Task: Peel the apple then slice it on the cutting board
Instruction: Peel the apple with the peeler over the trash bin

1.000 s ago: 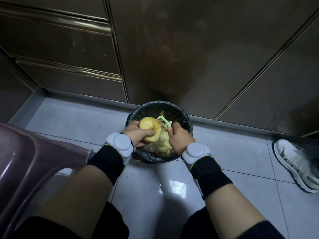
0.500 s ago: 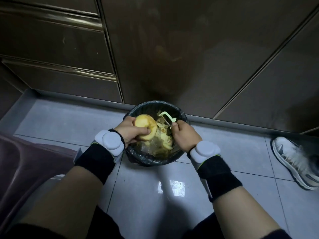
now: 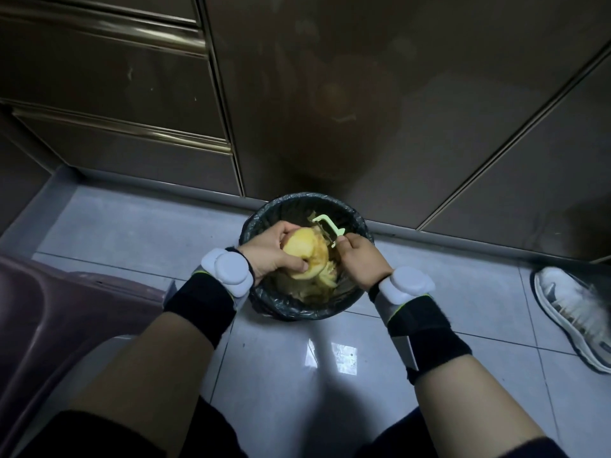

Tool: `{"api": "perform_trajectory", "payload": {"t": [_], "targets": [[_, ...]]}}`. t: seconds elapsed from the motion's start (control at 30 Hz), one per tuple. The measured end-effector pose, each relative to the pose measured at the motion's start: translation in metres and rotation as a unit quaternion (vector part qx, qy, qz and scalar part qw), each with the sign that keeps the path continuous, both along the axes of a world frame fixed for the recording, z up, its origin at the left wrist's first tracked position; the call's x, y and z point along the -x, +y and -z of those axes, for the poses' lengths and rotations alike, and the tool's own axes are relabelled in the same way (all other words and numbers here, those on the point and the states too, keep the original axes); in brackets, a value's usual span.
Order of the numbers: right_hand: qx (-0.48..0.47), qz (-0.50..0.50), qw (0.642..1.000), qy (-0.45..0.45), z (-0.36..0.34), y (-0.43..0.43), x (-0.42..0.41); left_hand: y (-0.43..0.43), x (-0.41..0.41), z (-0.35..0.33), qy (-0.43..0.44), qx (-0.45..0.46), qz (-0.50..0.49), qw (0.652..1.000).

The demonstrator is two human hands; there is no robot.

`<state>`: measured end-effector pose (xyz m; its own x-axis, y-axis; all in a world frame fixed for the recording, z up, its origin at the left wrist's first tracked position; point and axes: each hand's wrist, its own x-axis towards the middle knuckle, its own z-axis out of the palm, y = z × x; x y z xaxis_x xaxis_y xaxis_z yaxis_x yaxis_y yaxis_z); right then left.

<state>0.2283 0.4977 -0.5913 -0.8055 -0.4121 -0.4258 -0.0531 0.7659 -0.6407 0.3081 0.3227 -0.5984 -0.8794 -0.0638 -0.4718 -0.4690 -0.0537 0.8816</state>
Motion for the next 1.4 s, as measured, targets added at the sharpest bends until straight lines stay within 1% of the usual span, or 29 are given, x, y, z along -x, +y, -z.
{"api": "perform_trajectory", "payload": {"t": [0.1, 0.2, 0.3, 0.4, 0.47, 0.6, 0.7, 0.77, 0.83, 0.9, 0.97, 1.0, 1.07, 1.13, 1.2, 1.27, 1.4], "targets": [[0.006, -0.003, 1.0, -0.001, 0.0, -0.001, 0.001, 0.0, 0.0, 0.002, -0.01, 0.01, -0.008, 1.0], [0.009, 0.006, 1.0, 0.014, 0.0, -0.003, 0.0, 0.003, 0.001, 0.0, -0.018, -0.015, -0.012, 1.0], [0.003, 0.021, 0.999, 0.041, -0.002, -0.005, 0.0, 0.008, 0.003, 0.002, -0.055, -0.053, -0.051, 0.996], [-0.03, -0.007, 0.997, 0.068, -0.006, -0.005, -0.005, 0.009, 0.005, 0.003, -0.091, -0.067, -0.095, 0.989], [-0.052, -0.03, 0.994, 0.095, -0.01, -0.006, -0.009, 0.007, 0.006, 0.004, -0.1, -0.057, -0.114, 0.987], [-0.064, -0.083, 0.985, 0.137, -0.022, -0.011, -0.019, 0.003, 0.006, 0.007, -0.119, -0.021, -0.127, 0.984], [-0.098, -0.122, 0.971, 0.18, -0.024, -0.017, -0.028, 0.005, 0.006, 0.008, -0.114, -0.021, -0.137, 0.984], [-0.131, -0.129, 0.959, 0.216, -0.024, -0.019, -0.031, 0.007, 0.006, 0.006, -0.105, -0.009, -0.132, 0.986], [-0.149, -0.113, 0.954, 0.233, -0.025, -0.02, -0.029, 0.007, 0.005, 0.007, -0.105, -0.006, -0.131, 0.986], [-0.164, -0.099, 0.958, 0.215, -0.023, -0.02, -0.028, 0.006, 0.002, 0.008, -0.109, -0.008, -0.13, 0.986], [-0.197, -0.086, 0.963, 0.16, -0.014, -0.014, -0.026, 0.003, -0.001, 0.01, -0.117, 0.004, -0.108, 0.987], [-0.226, -0.094, 0.962, 0.121, -0.007, -0.008, -0.023, 0.002, -0.002, 0.01, -0.114, -0.008, -0.101, 0.988], [-0.273, -0.11, 0.954, 0.054, 0.004, 0.002, -0.018, 0.002, -0.002, 0.006, -0.103, -0.065, -0.102, 0.987], [-0.26, -0.086, 0.961, 0.027, 0.005, 0.004, -0.014, 0.001, -0.002, 0.005, -0.098, -0.084, -0.103, 0.986], [-0.257, -0.082, 0.963, 0.029, 0.001, 0.0, -0.015, 0.002, -0.003, 0.008, -0.1, -0.074, -0.103, 0.987], [-0.249, -0.087, 0.963, 0.056, -0.002, -0.004, -0.018, 0.004, -0.003, 0.01, -0.104, -0.063, -0.112, 0.986], [-0.185, -0.049, 0.975, 0.117, -0.006, -0.006, -0.022, 0.004, -0.001, 0.009, -0.098, -0.072, -0.137, 0.983]]}}
